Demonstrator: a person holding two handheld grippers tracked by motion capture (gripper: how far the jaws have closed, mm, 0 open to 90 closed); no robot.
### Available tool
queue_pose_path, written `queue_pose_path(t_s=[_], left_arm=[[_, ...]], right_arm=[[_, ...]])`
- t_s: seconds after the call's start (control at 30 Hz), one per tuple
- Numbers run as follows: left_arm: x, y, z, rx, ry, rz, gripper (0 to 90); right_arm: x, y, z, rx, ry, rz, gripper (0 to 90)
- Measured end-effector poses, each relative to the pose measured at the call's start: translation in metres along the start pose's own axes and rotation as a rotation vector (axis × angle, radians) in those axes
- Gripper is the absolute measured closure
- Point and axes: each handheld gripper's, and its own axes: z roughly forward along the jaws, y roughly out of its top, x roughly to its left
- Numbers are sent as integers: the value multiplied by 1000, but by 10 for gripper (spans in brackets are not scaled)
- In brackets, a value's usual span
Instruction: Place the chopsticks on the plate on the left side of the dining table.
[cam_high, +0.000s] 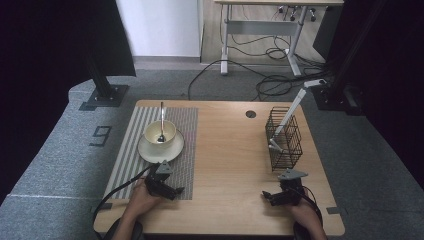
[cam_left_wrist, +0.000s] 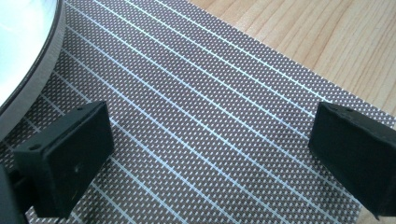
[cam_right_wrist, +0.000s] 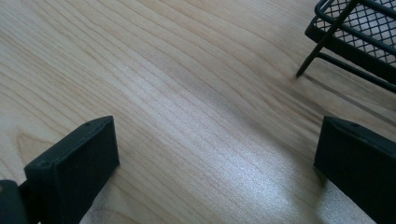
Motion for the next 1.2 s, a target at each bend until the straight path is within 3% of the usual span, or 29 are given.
queue_pose_path(t_s=[1.03,1.2], left_arm=[[0,0,-2,2,-12,-2,0],[0,2,-6,-35,-26,-17,0]], right_arm=[[0,0,0,0,-1,0,0],[0,0,0,0,-1,-1,0]])
